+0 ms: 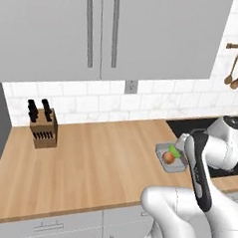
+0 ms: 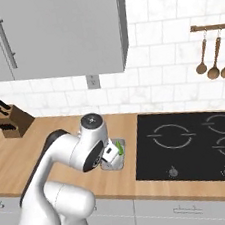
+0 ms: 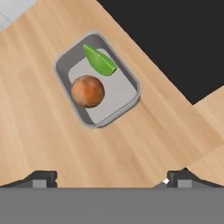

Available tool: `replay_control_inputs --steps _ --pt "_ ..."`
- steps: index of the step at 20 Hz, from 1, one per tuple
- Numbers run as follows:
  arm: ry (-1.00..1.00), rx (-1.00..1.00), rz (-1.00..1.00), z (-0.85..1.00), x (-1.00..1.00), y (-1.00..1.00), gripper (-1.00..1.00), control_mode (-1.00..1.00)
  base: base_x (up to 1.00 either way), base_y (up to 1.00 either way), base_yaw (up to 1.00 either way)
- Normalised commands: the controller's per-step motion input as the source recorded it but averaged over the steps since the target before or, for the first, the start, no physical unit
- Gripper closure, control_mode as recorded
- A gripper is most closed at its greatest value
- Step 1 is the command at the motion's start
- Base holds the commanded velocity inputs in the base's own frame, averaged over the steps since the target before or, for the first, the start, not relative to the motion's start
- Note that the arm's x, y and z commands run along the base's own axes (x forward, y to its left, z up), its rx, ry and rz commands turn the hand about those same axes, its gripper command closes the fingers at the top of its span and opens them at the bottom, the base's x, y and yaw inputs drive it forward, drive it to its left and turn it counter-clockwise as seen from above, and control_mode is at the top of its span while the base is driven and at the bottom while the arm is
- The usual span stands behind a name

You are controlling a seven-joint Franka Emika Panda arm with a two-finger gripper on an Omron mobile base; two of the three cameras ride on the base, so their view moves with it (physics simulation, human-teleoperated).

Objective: Take the meat container that has the fish and place it on the second highest rack of the freezer. Then take the vegetable container that has the onion and lemon wedge and place it on the highest rack of the freezer.

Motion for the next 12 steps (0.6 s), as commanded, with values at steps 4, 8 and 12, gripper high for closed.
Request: replay_control_inputs --steps 4,8,12 --pt "0.0 0.02 -0.16 -0.31 0.43 -0.03 -1.0 -1.0 0.0 0.0 0.0" --pt "0.0 0.03 -0.13 -0.27 0.4 -0.07 -1.0 -1.0 0.0 0.0 0.0" --pt "0.08 0.03 -0.07 -0.12 0.33 -0.12 -1.0 -1.0 0.0 0.0 0.0"
